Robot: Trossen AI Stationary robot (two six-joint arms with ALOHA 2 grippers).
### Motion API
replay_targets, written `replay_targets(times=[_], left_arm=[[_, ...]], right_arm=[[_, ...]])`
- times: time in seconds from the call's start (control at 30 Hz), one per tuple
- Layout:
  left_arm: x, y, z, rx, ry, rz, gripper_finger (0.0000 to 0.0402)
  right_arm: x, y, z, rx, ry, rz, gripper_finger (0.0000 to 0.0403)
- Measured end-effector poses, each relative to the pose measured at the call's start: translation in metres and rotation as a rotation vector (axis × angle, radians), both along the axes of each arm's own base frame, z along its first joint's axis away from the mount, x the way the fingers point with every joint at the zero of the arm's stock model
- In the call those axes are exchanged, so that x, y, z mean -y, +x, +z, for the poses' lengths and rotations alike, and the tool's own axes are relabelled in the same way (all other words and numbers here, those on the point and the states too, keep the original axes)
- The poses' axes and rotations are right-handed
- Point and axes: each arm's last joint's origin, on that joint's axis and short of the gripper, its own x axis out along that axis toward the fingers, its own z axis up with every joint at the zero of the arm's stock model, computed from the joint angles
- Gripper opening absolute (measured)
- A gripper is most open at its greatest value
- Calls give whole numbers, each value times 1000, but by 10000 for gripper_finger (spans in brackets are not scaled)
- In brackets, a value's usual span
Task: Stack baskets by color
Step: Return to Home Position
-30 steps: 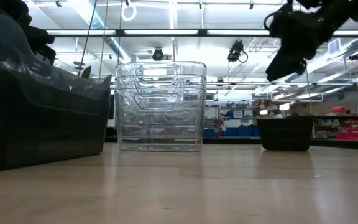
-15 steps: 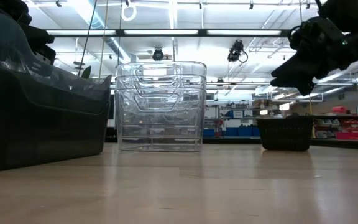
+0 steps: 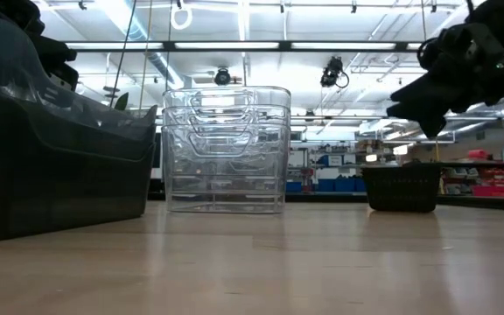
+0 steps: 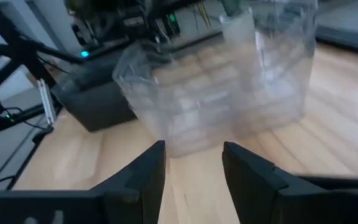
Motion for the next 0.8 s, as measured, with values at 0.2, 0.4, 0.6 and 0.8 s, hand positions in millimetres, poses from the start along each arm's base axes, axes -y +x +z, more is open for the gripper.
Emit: replay_targets(times=[0.2, 0.4, 0.6, 0.8], left_arm=[[0, 0, 0, 0, 0, 0, 31], [0, 0, 0, 0, 0, 0, 35], [0, 0, 0, 0, 0, 0, 26], [0, 0, 0, 0, 0, 0, 31]], right_arm=[[-2, -6, -2, 101, -55, 43, 164], [-3, -13, -8, 136, -71, 44, 164], [-3, -16, -1, 214, -44, 34, 164], [-3, -16, -2, 205, -56, 44, 164]])
